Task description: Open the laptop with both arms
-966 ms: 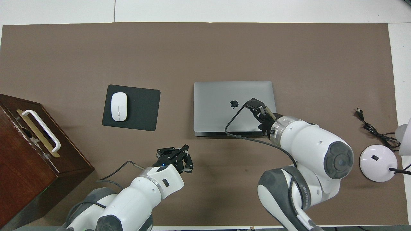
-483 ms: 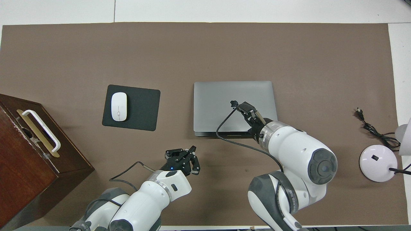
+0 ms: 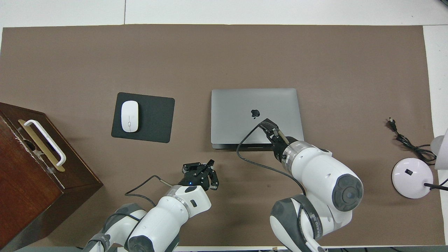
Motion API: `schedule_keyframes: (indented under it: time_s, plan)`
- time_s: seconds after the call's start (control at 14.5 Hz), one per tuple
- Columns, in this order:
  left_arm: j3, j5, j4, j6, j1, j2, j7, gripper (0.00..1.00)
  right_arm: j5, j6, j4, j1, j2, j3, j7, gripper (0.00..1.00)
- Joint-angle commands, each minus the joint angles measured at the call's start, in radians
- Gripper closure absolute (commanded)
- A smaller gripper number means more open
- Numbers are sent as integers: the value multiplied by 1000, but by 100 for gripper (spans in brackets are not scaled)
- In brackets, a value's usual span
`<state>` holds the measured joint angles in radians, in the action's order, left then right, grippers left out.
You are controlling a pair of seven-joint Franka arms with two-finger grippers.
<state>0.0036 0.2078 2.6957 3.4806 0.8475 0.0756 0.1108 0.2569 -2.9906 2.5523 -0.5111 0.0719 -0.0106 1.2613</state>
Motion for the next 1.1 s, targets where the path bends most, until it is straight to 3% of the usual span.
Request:
schedule_keyframes:
  time_s: [0.0, 0.41, 1.03]
  plan:
    - [16, 7, -82, 23, 13, 88, -23, 100, 25, -24, 48, -18, 43, 0, -3, 0]
    - [16, -70, -102, 23, -42, 105, -25, 100, 25, -22, 46, -17, 42, 0, -3, 0]
    - [16, -73, -169, 23, -47, 162, -25, 100, 25, -21, 34, -3, 28, -2, -11, 0]
